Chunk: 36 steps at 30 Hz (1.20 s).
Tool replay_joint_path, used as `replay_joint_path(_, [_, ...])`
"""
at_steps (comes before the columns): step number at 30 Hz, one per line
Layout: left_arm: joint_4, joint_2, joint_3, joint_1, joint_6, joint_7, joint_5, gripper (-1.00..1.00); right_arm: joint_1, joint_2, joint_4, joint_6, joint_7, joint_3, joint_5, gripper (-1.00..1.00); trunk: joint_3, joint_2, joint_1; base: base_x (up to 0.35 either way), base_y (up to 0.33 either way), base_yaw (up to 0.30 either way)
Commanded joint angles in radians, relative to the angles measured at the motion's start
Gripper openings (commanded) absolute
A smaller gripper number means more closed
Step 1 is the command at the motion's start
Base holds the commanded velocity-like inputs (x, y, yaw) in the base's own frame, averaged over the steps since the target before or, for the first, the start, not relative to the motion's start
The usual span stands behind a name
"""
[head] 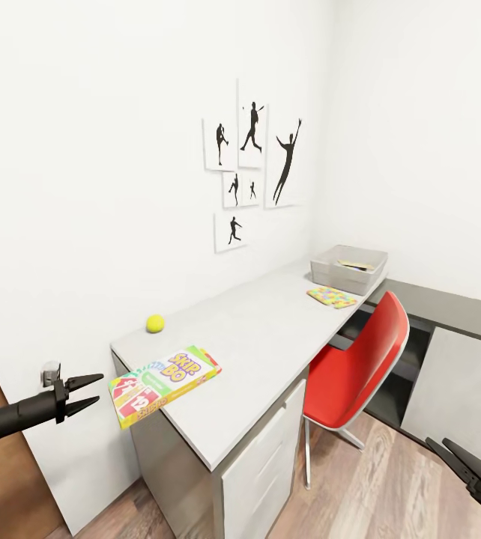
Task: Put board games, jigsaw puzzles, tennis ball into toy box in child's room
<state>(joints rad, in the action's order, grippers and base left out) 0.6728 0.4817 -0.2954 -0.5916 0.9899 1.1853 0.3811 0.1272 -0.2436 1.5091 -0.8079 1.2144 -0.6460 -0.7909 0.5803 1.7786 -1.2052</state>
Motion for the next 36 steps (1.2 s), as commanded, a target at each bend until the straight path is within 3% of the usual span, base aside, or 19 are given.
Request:
replay_joint_path(1, [0.000, 0.000, -0.001, -0.001, 0.006, 0.002, 0.001, 1.00, 0.000, 0.000, 0.000, -0.007, -0.001, 0.000, -0.005, 1.00, 0.001, 0.000, 0.000, 0.000, 0.000, 0.000])
replay_joint_path(36, [-0.019, -0.009, -0.001, -0.001, 0.007, 0.001, 0.002, 1.00, 0.000, 0.003, 0.000, -0.006, -0.001, 0.001, -0.004, 1.00, 0.001, 0.000, 0.000, -0.031, -0.019, 0.000])
